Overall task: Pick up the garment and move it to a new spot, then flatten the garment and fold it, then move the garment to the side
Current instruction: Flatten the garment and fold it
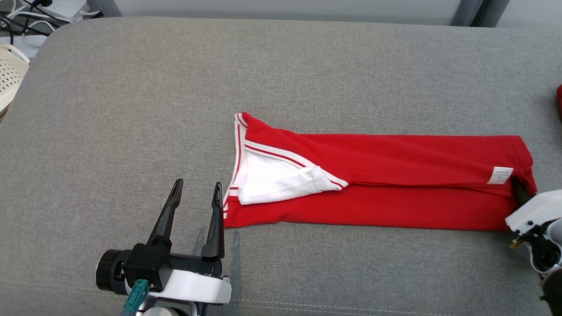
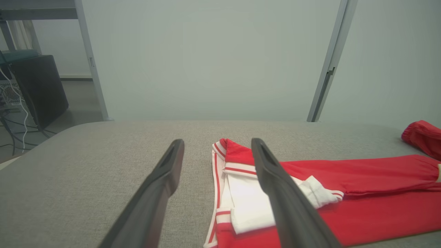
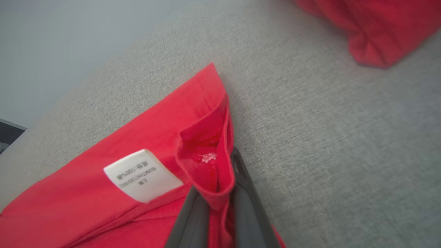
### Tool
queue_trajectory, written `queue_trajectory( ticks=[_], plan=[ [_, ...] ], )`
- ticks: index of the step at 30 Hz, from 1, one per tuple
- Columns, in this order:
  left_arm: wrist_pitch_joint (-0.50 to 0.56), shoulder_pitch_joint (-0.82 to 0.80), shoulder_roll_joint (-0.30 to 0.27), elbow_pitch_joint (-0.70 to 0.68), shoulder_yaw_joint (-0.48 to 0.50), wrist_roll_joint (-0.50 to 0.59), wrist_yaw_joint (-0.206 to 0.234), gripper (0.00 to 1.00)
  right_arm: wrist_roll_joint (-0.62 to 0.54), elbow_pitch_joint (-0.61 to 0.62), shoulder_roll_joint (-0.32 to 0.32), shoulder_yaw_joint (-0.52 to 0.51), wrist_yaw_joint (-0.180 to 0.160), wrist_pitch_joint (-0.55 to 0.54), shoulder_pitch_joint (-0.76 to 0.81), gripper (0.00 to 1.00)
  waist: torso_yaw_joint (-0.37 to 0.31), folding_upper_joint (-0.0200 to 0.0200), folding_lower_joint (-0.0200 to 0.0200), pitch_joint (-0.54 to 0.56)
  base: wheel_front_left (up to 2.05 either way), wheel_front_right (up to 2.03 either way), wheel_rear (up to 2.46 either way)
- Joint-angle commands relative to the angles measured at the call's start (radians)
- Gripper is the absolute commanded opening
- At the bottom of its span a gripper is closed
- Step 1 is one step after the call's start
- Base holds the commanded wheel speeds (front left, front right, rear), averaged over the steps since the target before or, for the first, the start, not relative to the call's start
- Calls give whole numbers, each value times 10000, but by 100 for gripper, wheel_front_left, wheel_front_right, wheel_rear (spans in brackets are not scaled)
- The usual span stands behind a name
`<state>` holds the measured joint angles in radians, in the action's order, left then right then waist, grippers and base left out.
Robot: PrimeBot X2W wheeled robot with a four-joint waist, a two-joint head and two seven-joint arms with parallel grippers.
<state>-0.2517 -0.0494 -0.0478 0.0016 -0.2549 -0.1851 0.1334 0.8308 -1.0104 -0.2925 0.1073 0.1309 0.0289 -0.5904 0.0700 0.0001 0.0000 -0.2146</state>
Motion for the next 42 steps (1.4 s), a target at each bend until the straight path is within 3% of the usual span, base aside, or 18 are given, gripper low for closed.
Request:
queue_trajectory(
  ticks=[1, 8, 9, 15, 21, 31, 42],
  plan=[
    [-101, -336, -24, -210, 310, -42, 49, 100, 142, 205, -500, 157, -2, 269, 235, 0, -27, -1, 0, 111, 0, 0, 0],
    [-101, -167, -24, -123, 328, -3, -30, 100, 356, 601, -850, 511, -2, 272, 545, 0, -88, -1, 0, 552, 0, 0, 0],
    [-101, -1, -24, -50, 302, -31, -43, 100, 2016, 3096, -588, 544, -2, -119, 1355, 0, -40, -1, 0, 967, 0, 0, 0],
    [-101, 85, -24, -68, 254, -123, -5, 100, 2972, 5453, -197, 519, -2, -363, 2097, 0, 150, -1, 0, 1144, 0, 0, 0],
    [-101, 118, -24, -89, 207, -194, 51, 100, 3033, 6447, 507, 446, -2, -271, 2331, 0, 482, -1, 0, 1261, 0, 0, 0],
    [-101, 113, -24, -156, -27, -217, 138, 100, 2794, 6646, 2010, 664, -2, -412, 2213, 0, 1410, -1, 0, 1295, 0, 0, 0],
    [-101, 119, -24, -108, -153, -420, 249, 100, 2874, 5696, 2411, 1454, -2, 5, 1656, 0, 2314, -1, 0, 1113, 0, 0, 0]
  ],
)
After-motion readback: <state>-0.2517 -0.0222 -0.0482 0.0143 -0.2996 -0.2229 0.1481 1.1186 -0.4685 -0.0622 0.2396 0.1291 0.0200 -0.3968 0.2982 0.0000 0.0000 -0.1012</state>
